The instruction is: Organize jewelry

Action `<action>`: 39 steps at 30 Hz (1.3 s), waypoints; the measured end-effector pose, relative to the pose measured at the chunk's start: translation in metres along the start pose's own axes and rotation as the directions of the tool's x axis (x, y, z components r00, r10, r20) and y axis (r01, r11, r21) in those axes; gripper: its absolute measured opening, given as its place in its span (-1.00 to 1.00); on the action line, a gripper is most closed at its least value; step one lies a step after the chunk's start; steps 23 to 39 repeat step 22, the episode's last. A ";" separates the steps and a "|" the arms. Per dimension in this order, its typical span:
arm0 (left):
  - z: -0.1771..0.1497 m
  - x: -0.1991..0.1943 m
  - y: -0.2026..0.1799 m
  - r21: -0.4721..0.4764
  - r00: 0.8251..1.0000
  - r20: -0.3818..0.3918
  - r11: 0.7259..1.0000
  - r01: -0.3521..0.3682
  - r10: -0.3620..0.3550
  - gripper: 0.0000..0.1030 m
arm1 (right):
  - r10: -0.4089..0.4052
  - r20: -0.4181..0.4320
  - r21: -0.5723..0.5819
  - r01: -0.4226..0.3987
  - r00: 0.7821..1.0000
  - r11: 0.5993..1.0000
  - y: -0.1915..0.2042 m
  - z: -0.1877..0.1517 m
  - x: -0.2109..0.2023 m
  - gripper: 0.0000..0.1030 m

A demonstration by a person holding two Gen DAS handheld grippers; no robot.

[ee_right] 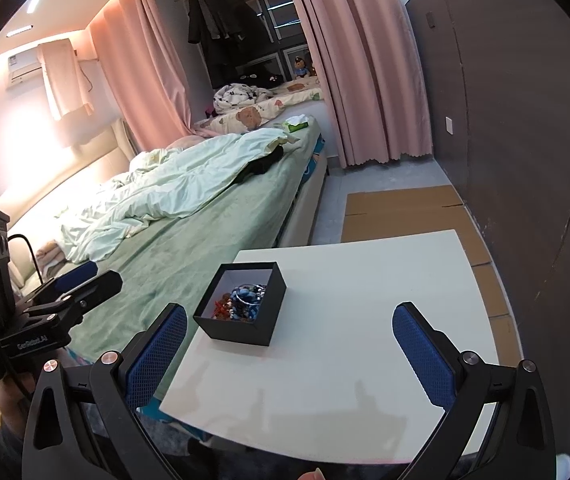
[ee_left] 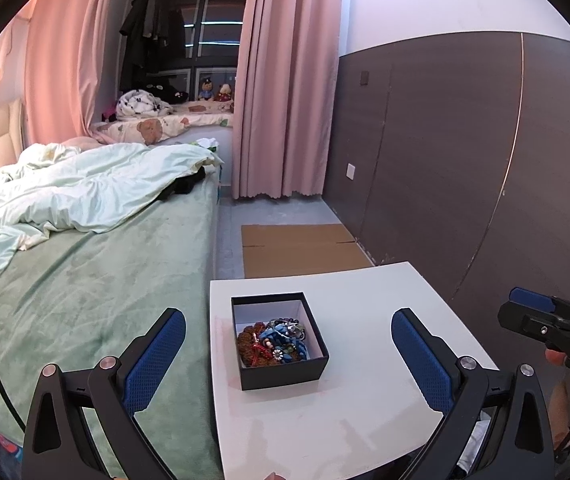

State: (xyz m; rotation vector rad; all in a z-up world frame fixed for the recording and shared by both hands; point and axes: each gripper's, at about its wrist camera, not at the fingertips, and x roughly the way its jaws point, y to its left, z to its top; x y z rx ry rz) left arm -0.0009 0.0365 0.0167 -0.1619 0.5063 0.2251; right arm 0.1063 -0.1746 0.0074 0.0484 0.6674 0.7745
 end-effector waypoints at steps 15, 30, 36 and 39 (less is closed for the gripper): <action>-0.001 0.000 0.006 0.003 0.999 0.004 0.999 -0.033 0.033 0.99 | -0.001 -0.003 0.010 0.001 1.000 1.000 -0.002 0.000 0.005 1.00; -0.001 0.008 0.006 -0.007 1.000 -0.015 1.000 -0.022 0.022 0.99 | -0.003 -0.008 0.012 0.003 1.000 1.000 0.000 0.001 0.008 1.00; -0.001 0.008 0.006 -0.007 1.000 -0.015 1.000 -0.022 0.022 0.99 | -0.003 -0.008 0.012 0.003 1.000 1.000 0.000 0.001 0.008 1.00; -0.001 0.008 0.006 -0.007 1.000 -0.015 1.000 -0.022 0.022 0.99 | -0.003 -0.008 0.012 0.003 1.000 1.000 0.000 0.001 0.008 1.00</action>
